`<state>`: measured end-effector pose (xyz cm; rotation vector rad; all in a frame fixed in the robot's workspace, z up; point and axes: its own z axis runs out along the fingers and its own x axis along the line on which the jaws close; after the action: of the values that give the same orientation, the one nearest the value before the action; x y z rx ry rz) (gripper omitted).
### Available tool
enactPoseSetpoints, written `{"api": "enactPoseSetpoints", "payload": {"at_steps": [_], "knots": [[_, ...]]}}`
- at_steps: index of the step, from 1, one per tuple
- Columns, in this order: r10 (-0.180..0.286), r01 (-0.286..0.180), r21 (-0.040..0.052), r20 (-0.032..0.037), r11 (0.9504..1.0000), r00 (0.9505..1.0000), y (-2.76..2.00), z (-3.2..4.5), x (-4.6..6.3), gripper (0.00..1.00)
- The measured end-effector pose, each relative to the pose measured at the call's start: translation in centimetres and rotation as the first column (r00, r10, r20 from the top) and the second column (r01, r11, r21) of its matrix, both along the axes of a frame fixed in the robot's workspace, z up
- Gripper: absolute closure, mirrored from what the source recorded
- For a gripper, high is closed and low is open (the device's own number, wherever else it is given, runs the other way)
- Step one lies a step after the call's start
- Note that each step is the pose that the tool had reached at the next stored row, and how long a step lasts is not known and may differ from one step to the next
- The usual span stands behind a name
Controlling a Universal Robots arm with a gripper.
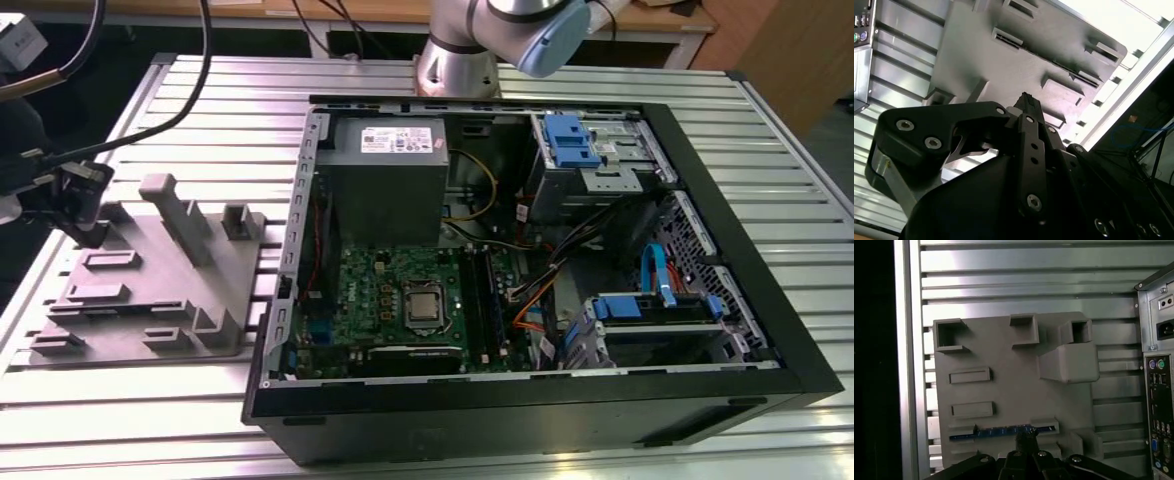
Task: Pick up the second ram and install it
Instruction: 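Reach for the second ram, then pick up the second ram and move it above second insertion slot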
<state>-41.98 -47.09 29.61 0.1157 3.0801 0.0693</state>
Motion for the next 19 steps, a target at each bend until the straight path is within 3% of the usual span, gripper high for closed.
{"api": "enactPoseSetpoints", "payload": {"at_steps": [10,19], "knots": [[0.000,0.000,-0.0001,-0.0002,1.0000,1.0000,-0.09,-1.53,-0.7,0.90],[0.000,0.000,-0.0001,-0.0001,1.0000,1.0000,-0.09,-2.02,-0.7,0.90]]}}
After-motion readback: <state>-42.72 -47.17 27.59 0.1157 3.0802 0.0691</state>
